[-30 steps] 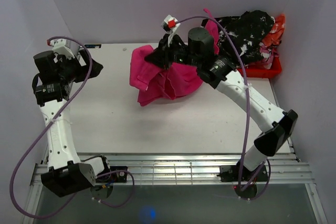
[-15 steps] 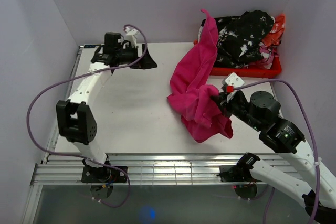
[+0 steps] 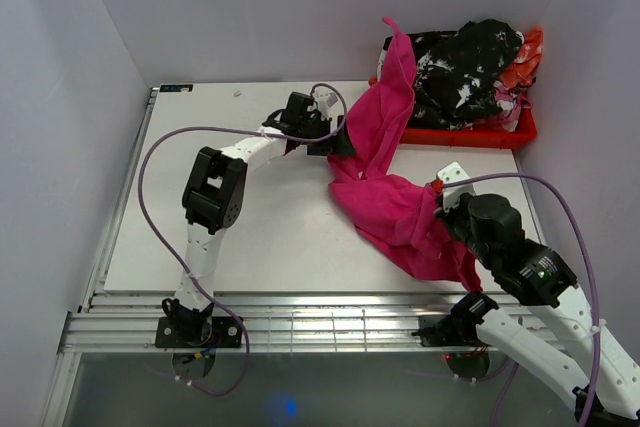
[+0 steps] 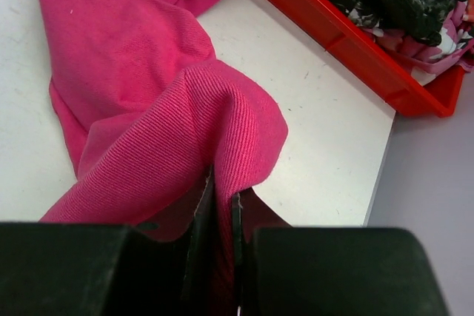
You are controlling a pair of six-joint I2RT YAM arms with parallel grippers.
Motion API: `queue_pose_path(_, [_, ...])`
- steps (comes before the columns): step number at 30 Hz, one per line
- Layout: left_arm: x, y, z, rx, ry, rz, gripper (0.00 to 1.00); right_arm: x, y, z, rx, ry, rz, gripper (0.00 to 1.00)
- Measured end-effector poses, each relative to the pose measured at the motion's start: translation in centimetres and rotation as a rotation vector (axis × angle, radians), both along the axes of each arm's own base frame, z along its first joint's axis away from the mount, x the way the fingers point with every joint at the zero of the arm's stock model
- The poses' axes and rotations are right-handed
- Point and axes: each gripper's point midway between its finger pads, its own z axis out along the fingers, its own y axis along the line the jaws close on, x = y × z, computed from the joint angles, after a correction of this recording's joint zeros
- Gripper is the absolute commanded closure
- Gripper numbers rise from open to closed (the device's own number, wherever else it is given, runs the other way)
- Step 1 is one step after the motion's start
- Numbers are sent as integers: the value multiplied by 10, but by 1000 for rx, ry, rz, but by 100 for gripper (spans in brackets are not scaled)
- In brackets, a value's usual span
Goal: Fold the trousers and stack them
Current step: Move the trousers to the center of the board
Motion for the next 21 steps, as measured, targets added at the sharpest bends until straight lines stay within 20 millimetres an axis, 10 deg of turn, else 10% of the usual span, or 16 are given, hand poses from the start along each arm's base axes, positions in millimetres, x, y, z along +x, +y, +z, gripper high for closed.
queue_pose_path(13, [1, -85, 43, -211, -138, -102, 2, 5, -4, -11, -46, 30, -27, 92])
queue_pose_path(21, [7, -117, 13, -137, -188, -59, 12, 9, -8, -15, -66, 49, -52, 92])
